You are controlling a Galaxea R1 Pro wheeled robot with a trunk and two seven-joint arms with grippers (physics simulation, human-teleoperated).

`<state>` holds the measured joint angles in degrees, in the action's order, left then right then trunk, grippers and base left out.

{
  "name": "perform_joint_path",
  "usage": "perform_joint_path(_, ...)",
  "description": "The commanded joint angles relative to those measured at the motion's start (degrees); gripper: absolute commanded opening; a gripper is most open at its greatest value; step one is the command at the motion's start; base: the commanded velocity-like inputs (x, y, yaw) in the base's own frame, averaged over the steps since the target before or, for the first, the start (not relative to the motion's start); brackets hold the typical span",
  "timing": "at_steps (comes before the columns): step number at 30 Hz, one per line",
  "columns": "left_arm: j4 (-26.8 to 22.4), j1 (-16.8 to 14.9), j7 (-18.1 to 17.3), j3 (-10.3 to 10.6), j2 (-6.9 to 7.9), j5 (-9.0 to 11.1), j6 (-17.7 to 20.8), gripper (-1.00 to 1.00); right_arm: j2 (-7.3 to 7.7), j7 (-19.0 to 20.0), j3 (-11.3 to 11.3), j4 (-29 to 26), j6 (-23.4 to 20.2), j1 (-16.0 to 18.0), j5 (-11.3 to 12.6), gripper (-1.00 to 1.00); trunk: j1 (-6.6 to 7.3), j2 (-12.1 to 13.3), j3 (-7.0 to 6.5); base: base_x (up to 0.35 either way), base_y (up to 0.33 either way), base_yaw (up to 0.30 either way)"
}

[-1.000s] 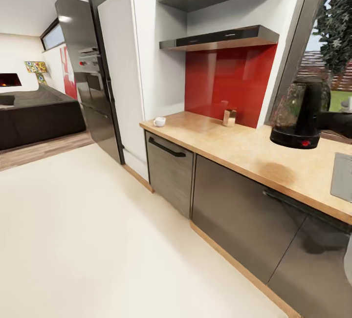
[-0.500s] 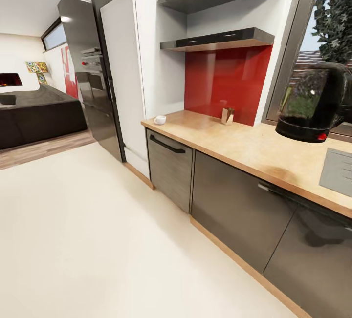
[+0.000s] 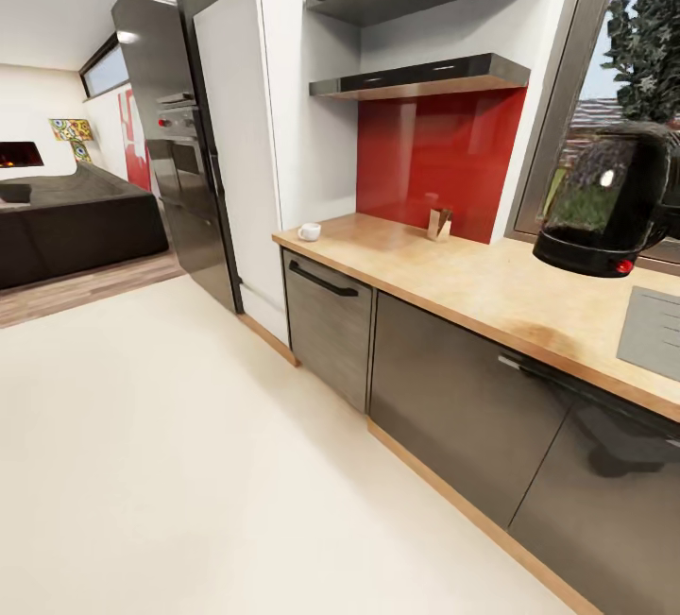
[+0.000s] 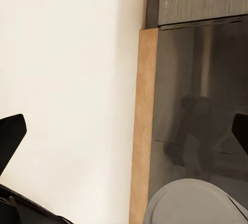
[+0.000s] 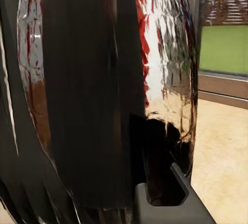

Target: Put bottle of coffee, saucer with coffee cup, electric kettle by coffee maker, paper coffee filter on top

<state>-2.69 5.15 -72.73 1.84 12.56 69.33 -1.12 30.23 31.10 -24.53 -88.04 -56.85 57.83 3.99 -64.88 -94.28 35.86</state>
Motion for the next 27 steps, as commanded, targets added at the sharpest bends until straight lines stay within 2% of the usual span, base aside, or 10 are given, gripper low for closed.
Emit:
perform_joint_path(1, -0.1, 0.0, 0.0, 0.2, 0.01, 0.2, -0.1, 1.00, 0.00, -0.1, -0.1, 0.0, -0.5, 0.1, 0.8, -1.00, 0.00, 0.0, 0.04, 0.000, 0.000, 0.000)
perform_joint_path(16, -0.1, 0.0, 0.0, 0.2, 0.01, 0.2, -0.1, 1.00, 0.00, -0.1, 0.0, 0.0, -0.5, 0.0, 0.8, -1.00, 0.00, 0.0, 0.04, 0.000, 0.000, -0.010)
perform_joint_path(27, -0.1, 0.0, 0.0, 0.3, 0.01, 0.2, -0.1, 1.00, 0.00, -0.1, 0.0, 0.0, -0.5, -0.1, 0.8, -1.00, 0.00, 0.0, 0.04, 0.000, 0.000, -0.233)
